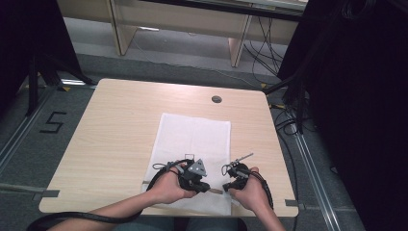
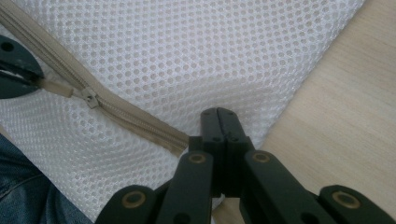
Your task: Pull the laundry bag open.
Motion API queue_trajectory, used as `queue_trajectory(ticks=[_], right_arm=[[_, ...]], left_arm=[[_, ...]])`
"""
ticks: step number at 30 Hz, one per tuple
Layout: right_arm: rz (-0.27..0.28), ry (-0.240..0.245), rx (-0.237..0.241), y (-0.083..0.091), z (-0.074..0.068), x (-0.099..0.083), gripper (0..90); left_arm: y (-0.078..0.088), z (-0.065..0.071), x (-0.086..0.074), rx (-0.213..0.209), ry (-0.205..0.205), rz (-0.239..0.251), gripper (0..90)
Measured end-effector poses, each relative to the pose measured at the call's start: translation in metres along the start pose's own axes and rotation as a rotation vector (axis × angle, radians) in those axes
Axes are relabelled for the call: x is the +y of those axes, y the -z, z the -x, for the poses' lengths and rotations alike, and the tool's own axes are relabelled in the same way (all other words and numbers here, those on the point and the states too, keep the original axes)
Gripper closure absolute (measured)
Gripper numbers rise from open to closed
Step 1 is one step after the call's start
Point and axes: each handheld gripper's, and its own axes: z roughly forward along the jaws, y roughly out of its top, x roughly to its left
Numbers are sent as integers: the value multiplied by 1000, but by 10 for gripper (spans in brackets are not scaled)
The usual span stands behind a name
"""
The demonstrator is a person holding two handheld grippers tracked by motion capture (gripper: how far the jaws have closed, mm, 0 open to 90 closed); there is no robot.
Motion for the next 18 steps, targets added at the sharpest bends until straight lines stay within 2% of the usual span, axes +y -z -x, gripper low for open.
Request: queue_trajectory(ticks=[3,4,5,6,8,9,10,11,12,15,17,18], right_arm=[[-11,-19,-9,0,-1,0,900],[-4,-8,-4,0,-1,0,900],[-14,-24,-10,1,-2,0,900],[-5,-10,-5,0,-1,0,900],[-14,-40,3,0,-3,0,900],[-13,-38,3,0,-3,0,900],[-7,-10,-8,0,-1,0,900],[-9,-17,-5,0,-1,0,900],[-9,-17,-6,0,-1,0,900],[-9,-17,-6,0,-1,0,900],[-7,-12,-6,0,-1,0,900],[-5,-3,-3,0,-1,0,900]], left_arm=[[1,1,-1,4,14,5,875],[2,0,0,1,-6,3,875],[2,1,-1,-2,3,6,875],[3,1,-1,3,10,4,875],[5,0,-1,2,-4,2,875],[6,0,-1,3,-3,3,875],[6,1,-2,3,12,5,875],[7,0,-2,-2,-8,6,875],[8,1,-2,5,9,7,875],[10,0,-3,-1,0,11,875],[11,1,-3,6,18,12,875],[11,1,-3,9,12,9,875]])
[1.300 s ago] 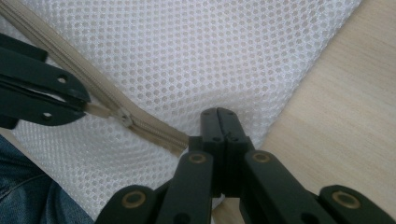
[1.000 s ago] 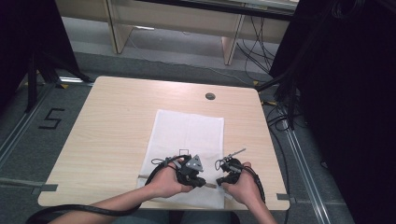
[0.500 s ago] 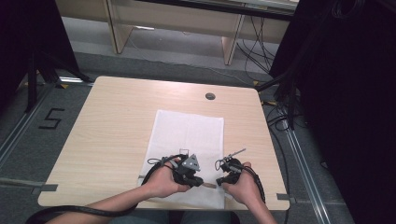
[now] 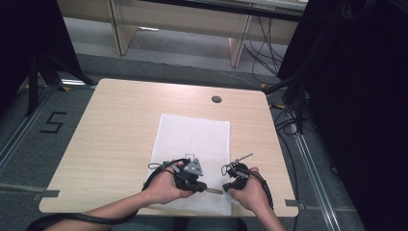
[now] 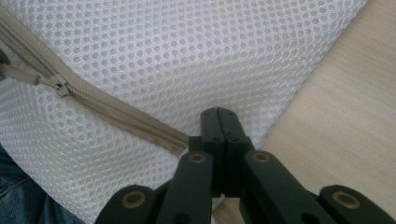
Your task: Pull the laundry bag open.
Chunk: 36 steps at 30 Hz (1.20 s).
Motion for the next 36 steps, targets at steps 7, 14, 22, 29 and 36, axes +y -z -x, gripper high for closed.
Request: queue_trajectory(ticks=[7,14,22,29,36], right_arm=[[-4,-15,-1,1,-1,0,900],[2,2,4,0,1,0,900],[8,3,7,0,1,0,900],[6,5,9,0,1,0,900],[6,4,7,0,1,0,900]], left_arm=[[5,-1,-1,-5,-2,5,875],[9,-2,-3,-2,-7,2,875],[11,-2,-3,-3,1,5,875],[15,-2,-5,-5,15,18,876],[22,-4,-6,-6,14,27,875]])
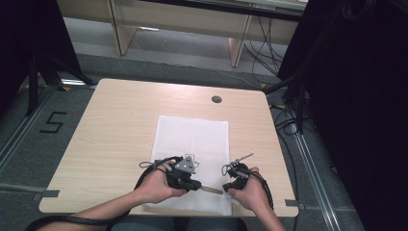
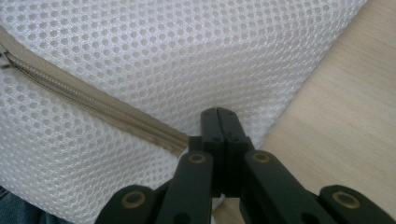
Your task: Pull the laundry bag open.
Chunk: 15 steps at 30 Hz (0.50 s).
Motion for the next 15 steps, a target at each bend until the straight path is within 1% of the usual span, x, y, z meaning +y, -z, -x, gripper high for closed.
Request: queue_trajectory(ticks=[1,2,3,5,6,7,8,9,10,11,13,14,15], right_arm=[[-9,-17,-8,1,-1,0,900],[-9,-18,-8,1,-2,0,900],[-1,3,-3,0,0,0,900],[0,3,-3,0,0,0,900],[-4,-8,-6,0,-1,0,900],[-13,-28,-3,1,-2,0,900],[-15,-43,3,1,-4,0,900],[-5,-3,-1,0,-1,0,900],[-3,2,-8,0,0,0,900],[-11,-19,-5,1,-2,0,900],[-10,-16,-8,1,-2,0,900],[-10,-15,-8,1,-2,0,900],[-10,-15,-7,1,-2,0,900]], left_arm=[[1,1,0,4,8,1,875],[1,0,-1,4,3,1,875],[2,0,-1,5,2,-4,875],[2,1,-2,6,5,-2,875],[2,0,-2,4,-13,-1,875],[2,0,-2,4,-8,-1,875],[2,2,-3,5,9,5,875],[3,2,-2,-1,9,6,875],[4,1,-2,2,-11,6,875],[5,2,-3,1,8,15,875],[7,1,-3,3,1,15,875],[8,1,-3,2,13,19,875],[10,0,-4,4,-6,11,875]])
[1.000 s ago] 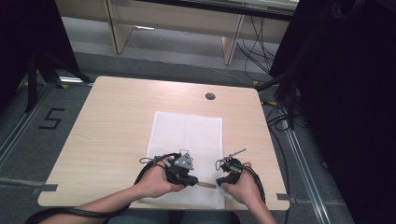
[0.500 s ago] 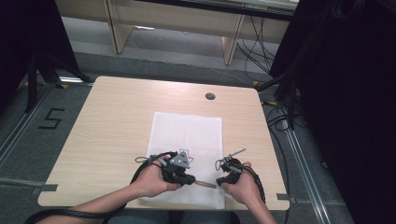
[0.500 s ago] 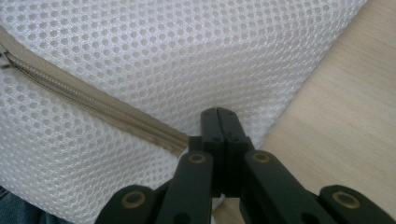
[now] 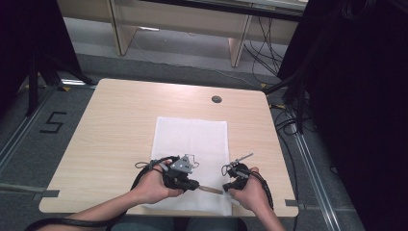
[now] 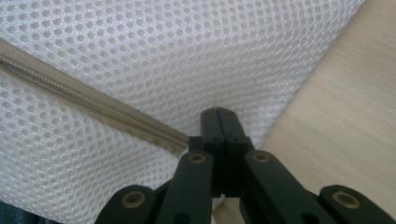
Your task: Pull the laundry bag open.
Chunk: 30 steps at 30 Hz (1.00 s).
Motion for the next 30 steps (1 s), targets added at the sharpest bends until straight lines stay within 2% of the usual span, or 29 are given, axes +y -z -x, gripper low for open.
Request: queue_trajectory(ticks=[3,5,8,10,11,13,15,16,17,18,19,20,22,24,25,28,29,30], right_arm=[[1,-1,0,0,0,0,900],[0,-1,-1,0,0,0,900],[1,-1,0,0,0,0,900],[2,0,-4,0,0,0,900],[0,-5,-2,0,-1,0,900],[1,0,-5,0,-1,0,900],[0,-6,-2,0,-1,0,900],[1,-5,-3,0,-1,0,900],[-4,-14,-7,0,-2,0,900],[7,6,-2,0,0,0,900],[2,1,-5,0,-1,0,900],[1,0,-5,0,-1,0,900],[1,-1,-3,0,0,0,900],[0,-1,-5,0,-1,0,900],[0,-1,-5,0,-1,0,900],[0,-2,-8,0,-1,0,900],[-3,-6,-11,0,-1,0,900],[-3,-6,-11,0,-1,0,900]], left_arm=[[1,0,-2,-4,22,6,875],[2,0,-2,1,7,2,876],[4,0,-4,2,21,7,875],[5,-1,-4,2,7,10,875],[5,-1,-5,-4,17,10,875],[5,-1,-6,-5,11,7,875],[5,0,-7,2,34,8,875],[6,-1,-7,1,22,11,875],[7,-1,-8,-1,29,17,875],[8,-1,-8,4,35,15,875],[9,-2,-8,3,24,16,875],[9,-1,-9,3,37,20,875],[11,-3,-10,7,15,9,875],[12,-3,-11,1,22,13,875],[12,-2,-12,-2,43,23,875],[15,-3,-12,6,23,18,875],[14,-3,-12,3,43,27,875],[17,-4,-12,10,27,18,875]])
